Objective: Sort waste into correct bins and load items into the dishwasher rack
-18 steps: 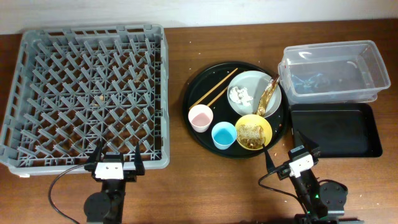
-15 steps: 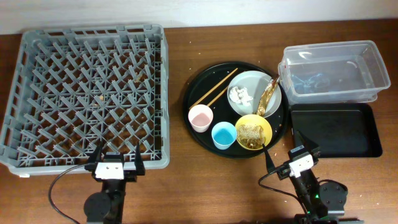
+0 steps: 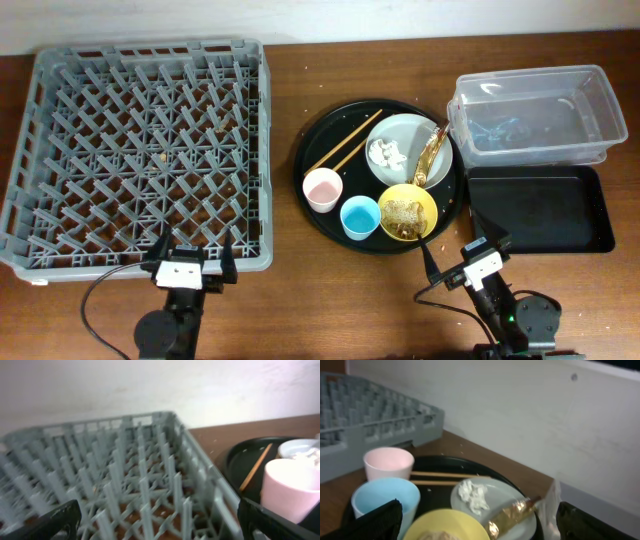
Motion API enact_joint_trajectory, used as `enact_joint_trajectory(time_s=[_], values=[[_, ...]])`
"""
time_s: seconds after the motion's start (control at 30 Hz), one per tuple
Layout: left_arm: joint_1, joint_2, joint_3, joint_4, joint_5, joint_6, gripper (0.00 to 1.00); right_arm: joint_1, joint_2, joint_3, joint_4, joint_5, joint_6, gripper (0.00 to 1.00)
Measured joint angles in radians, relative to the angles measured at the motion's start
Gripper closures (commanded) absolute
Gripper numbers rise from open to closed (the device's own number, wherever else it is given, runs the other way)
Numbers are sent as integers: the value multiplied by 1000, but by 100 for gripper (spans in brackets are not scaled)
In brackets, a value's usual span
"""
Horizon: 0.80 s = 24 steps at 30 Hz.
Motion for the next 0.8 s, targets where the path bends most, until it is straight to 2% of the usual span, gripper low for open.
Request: enact_joint_trajectory(time_s=[0.13,0.17,0.2,0.23,0.37,0.4,0.43,0.5,0.57,0.6,0.67,0.77,0.8], values=[[0,4,33,108,105,-1,1,0,2,43,0,-41,84,2],[0,6,51,105,107,-1,1,0,32,150,-89,-47,97,2],[0,74,212,57,119,-2,1,0,58,222,-93,-48,104,2],[0,125,309,-74,124,-3,1,0,94,296,-219,-53,119,2],[0,556,706,-358,172,-8,1,0,489,710,-518,-57,179,2],[0,624,756,-385,197,-8,1,0,605,812,-626,-58,185,2],[0,766,880,-443,249,-11,1,0,808,975,-695,-59,190,2],[0,946,1026,-562,303,-12,1,0,1061,1167,-915,-56,193,2],[0,1052,1094,-613,323,-12,1,0,1333,1376,-923,-64,209,2],[0,1097,1101,-623,328,-12,1,0,1418,1407,-928,-71,222,4],[0,1173,1102,-640,332,-12,1,0,1564,1413,-870,-75,288,22],[0,1247,1103,-642,334,-12,1,31,1758,1423,-840,57,427,23],[0,1266,1103,-642,335,-12,1,45,1797,1423,-825,113,455,26]])
